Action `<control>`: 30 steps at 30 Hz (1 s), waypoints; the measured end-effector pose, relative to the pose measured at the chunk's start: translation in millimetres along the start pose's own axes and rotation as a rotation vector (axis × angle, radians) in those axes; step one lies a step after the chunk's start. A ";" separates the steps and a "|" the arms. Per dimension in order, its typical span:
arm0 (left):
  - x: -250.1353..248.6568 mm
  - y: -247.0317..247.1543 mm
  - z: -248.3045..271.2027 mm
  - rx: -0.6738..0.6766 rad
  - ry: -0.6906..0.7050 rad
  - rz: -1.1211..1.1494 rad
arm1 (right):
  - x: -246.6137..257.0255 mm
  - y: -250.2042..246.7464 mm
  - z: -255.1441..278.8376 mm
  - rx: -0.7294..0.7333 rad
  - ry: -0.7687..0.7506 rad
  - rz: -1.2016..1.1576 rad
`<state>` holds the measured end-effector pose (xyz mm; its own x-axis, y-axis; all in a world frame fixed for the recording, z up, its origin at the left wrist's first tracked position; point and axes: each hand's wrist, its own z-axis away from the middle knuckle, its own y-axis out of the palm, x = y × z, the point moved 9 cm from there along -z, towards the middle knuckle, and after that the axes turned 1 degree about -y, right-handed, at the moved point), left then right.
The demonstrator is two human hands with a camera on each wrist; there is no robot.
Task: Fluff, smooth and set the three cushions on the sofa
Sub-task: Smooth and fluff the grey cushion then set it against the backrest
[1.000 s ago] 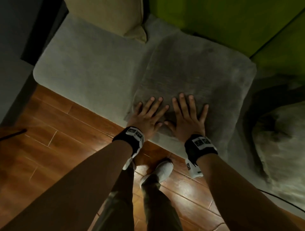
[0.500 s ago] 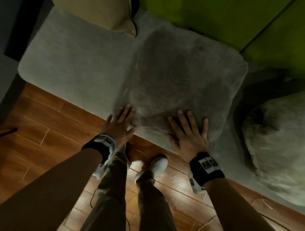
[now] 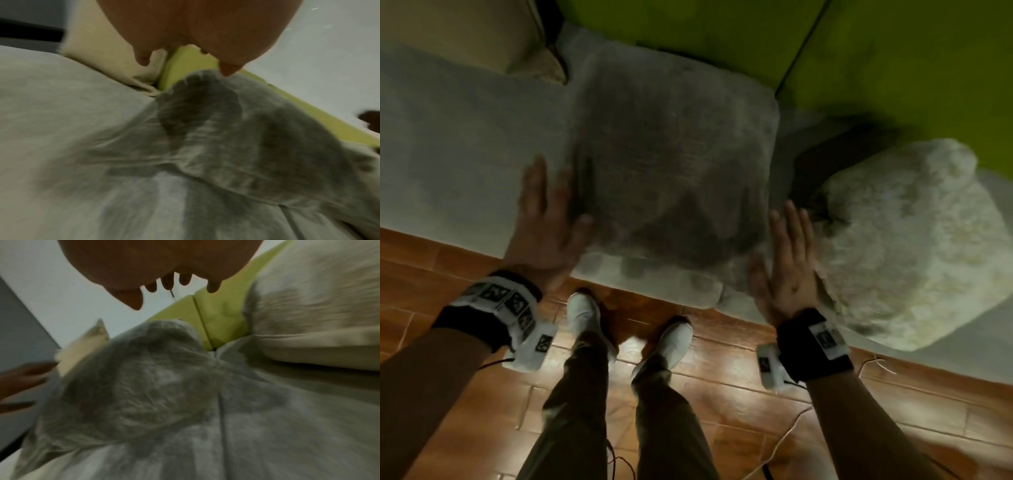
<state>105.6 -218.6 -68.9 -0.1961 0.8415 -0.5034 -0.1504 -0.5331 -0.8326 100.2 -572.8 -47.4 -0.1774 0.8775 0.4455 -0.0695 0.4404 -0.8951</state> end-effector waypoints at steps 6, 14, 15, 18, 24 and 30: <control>-8.7 70.8 -28.3 0.356 0.127 -0.342 | -19.8 106.9 -18.0 0.597 -0.165 0.315; 0.8 80.9 -29.7 0.554 0.049 -0.351 | -53.1 120.7 -8.5 0.864 -0.101 0.394; 0.0 76.1 -31.2 0.568 0.042 -0.339 | -52.8 115.3 -8.5 0.863 -0.088 0.370; -16.8 51.2 -30.6 0.561 0.073 -0.284 | -39.3 82.0 -6.6 0.801 -0.077 0.278; -38.9 -35.4 -63.7 0.354 0.063 0.005 | -29.5 -13.3 -57.3 0.394 -0.073 0.196; -57.9 -13.2 -121.3 0.385 0.204 -0.108 | 10.3 7.5 -136.4 0.343 -0.246 0.065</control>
<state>236.5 -249.6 -56.7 0.0294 0.8738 -0.4855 -0.5168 -0.4024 -0.7556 231.8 -534.6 -47.2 -0.4180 0.8118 0.4077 -0.3654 0.2606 -0.8936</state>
